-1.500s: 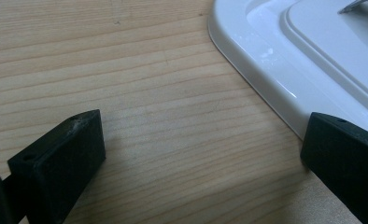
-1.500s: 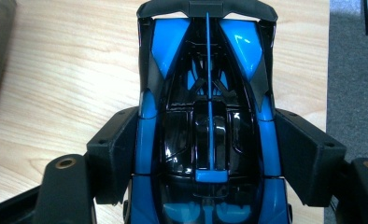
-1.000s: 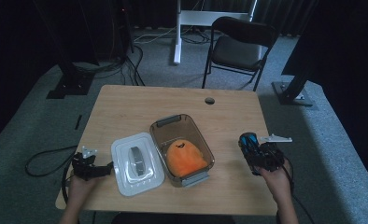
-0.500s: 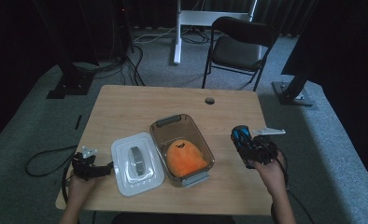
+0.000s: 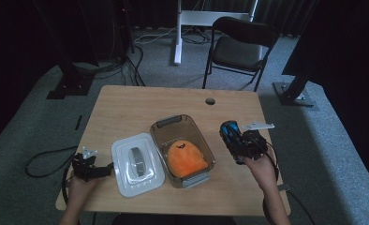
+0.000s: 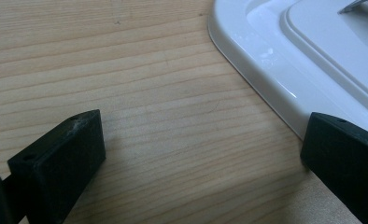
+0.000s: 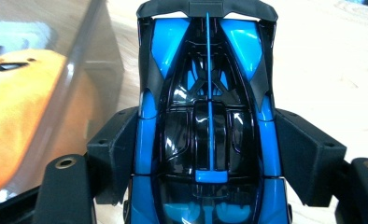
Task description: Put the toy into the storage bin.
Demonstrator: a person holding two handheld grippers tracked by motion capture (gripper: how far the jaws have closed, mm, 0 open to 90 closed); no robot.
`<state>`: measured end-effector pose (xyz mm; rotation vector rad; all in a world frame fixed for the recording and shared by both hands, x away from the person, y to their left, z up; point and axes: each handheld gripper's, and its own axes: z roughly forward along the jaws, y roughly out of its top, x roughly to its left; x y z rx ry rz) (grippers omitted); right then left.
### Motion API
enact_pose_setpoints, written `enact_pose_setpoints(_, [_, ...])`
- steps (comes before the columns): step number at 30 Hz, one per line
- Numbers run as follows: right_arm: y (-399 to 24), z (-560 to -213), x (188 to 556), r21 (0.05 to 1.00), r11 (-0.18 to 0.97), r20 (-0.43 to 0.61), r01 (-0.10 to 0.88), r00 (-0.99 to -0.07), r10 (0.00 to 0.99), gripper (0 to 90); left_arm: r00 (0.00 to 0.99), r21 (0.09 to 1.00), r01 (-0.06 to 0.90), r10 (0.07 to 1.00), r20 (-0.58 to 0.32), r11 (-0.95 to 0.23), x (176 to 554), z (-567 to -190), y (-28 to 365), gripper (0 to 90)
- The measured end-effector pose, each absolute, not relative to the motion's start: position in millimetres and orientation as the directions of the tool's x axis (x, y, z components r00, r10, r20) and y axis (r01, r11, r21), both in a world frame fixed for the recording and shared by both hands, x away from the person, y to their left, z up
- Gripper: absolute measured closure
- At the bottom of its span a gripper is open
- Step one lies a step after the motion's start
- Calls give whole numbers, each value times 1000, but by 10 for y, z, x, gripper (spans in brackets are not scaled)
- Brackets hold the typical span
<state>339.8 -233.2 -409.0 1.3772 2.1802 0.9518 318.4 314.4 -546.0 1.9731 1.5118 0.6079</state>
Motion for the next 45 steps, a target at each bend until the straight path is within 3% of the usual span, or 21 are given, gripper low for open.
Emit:
enact_pose_setpoints(19, [-1822,-3848,3486,741,344,22,576,-532,846,269,255,683,705,967,9,-192,3185,-5460,3143,2])
enact_pose_setpoints(45, [-1165,-3870,3579,739,392,49,548,-624,780,269,256,682,705,967,11,-195,3185,-5459,3145,2])
